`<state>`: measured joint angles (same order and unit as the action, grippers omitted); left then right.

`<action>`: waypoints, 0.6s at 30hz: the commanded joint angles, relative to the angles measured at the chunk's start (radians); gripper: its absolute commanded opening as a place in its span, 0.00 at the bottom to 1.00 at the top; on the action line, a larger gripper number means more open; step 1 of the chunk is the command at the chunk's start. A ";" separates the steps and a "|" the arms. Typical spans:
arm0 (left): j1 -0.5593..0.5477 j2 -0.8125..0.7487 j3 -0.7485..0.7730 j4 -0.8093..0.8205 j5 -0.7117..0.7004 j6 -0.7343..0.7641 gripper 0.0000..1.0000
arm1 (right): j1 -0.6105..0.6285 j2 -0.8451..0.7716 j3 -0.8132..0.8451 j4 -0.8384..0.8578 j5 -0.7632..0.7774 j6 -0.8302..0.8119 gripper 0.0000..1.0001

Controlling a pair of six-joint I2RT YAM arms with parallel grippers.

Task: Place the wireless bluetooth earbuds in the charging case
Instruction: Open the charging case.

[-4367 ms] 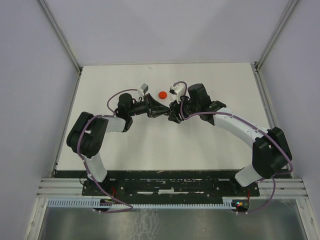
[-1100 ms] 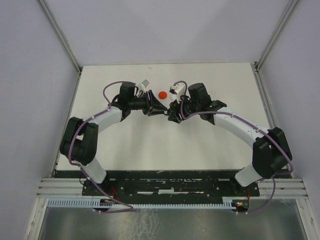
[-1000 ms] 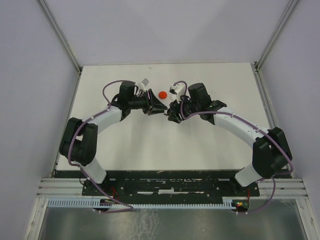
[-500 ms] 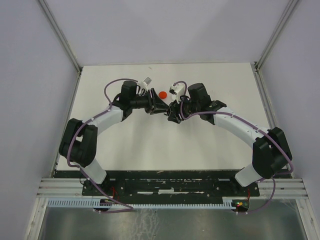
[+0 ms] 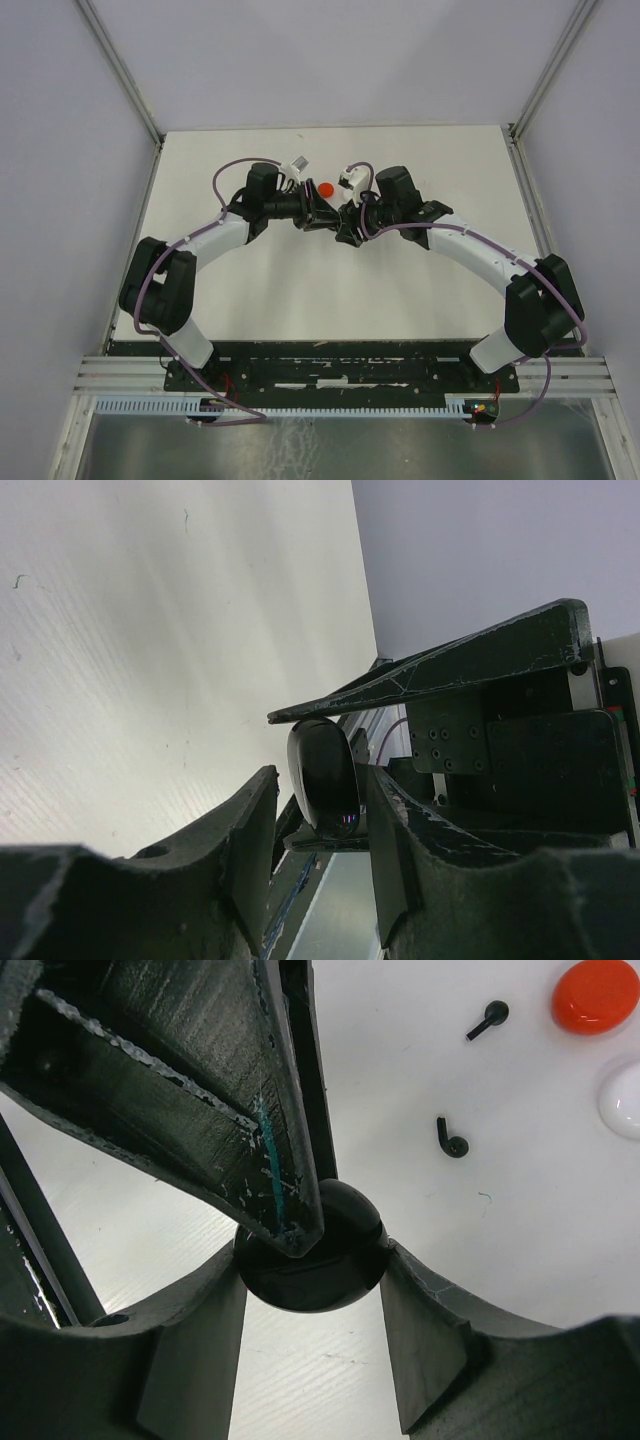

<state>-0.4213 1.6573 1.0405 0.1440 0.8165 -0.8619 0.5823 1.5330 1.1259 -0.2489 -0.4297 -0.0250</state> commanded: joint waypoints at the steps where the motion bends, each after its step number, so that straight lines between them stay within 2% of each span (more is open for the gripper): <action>1: -0.003 -0.052 0.030 0.034 0.016 0.031 0.45 | 0.003 -0.006 0.046 0.032 -0.020 -0.012 0.41; 11: -0.005 -0.050 0.029 0.040 0.022 0.027 0.36 | 0.003 -0.006 0.045 0.033 -0.020 -0.013 0.41; 18: -0.009 -0.048 0.030 0.044 0.029 0.028 0.21 | 0.002 -0.007 0.047 0.034 -0.018 -0.013 0.41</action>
<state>-0.4232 1.6520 1.0405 0.1490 0.8207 -0.8623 0.5823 1.5330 1.1259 -0.2523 -0.4294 -0.0280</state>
